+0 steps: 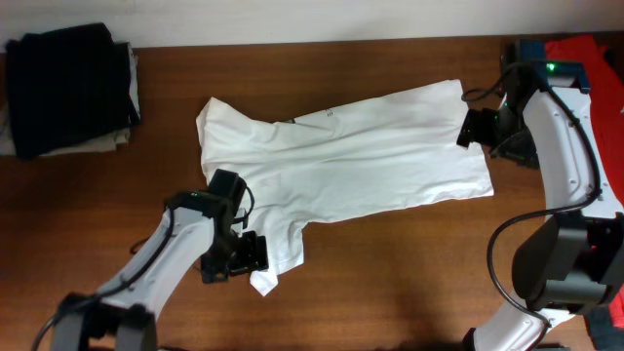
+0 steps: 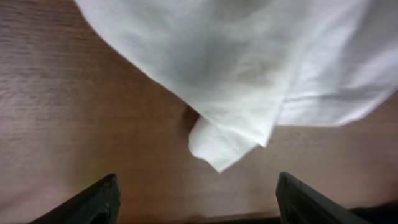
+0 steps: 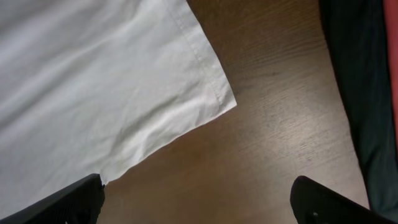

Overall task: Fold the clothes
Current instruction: 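Grasp the shirt's lower left corner with the left gripper, then grasp the shirt's lower right corner with the right gripper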

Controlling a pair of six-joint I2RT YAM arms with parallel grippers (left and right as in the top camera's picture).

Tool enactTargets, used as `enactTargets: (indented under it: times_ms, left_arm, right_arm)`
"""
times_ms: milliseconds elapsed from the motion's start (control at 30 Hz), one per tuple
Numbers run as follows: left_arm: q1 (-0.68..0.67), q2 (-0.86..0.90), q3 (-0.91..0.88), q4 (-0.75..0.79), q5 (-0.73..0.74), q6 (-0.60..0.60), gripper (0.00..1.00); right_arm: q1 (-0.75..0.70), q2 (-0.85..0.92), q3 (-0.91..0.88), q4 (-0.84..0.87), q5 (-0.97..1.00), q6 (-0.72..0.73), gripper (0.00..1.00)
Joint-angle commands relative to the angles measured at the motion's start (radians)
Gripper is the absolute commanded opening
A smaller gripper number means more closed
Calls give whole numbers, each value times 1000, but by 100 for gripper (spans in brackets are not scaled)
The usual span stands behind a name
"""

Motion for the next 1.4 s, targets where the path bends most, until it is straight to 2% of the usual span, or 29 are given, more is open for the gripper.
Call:
enactTargets:
  times_ms: [0,67,167,333,567,600,700,733,767,833,933,1067,1233,1300,1367]
  left_arm:
    - [-3,92,-11,49,22,-8,80]
    - [-7,124,-11,71,26,-3,79]
    - [-51,162,-11,80,55,7,72]
    - [-144,165,-11,113,53,-14,72]
    - [-145,165,-11,134,-12,-28,71]
    - [-145,165,-11,134,-31,-32,66]
    - [-145,165,-11,138,-41,-32,33]
    - [-145,165,-11,142,-41,-32,20]
    - [-145,165,-11,142,-41,-32,10]
    - [-141,165,-11,141,-41,-32,1]
    - [-114,165,-11,134,-41,-32,1]
    - [-69,165,-11,113,-59,-31,1]
    - [-68,165,-11,94,-112,-31,1]
    - [-67,165,-11,81,-119,-31,1]
    - [-67,165,-11,81,-119,-31,1]
  right_arm:
    - [2,8,-7,16,24,12,99]
    - [2,8,-7,22,24,12,99]
    - [2,8,-7,32,24,12,99]
    - [2,8,-7,43,24,12,99]
    - [2,8,-7,42,24,12,99]
    - [2,8,-8,42,24,12,99]
    - [2,8,-10,42,24,12,99]
    - [2,8,-10,42,24,12,99]
    - [2,8,-10,43,24,12,99]
    - [2,9,-10,43,24,12,99]
    - [2,12,-18,55,23,12,99]
    - [2,13,-126,130,4,12,99]
    - [0,13,-313,348,-3,-8,100]
    - [-15,17,-349,414,-24,-31,97]
    - [-61,37,-354,449,-132,-90,84]
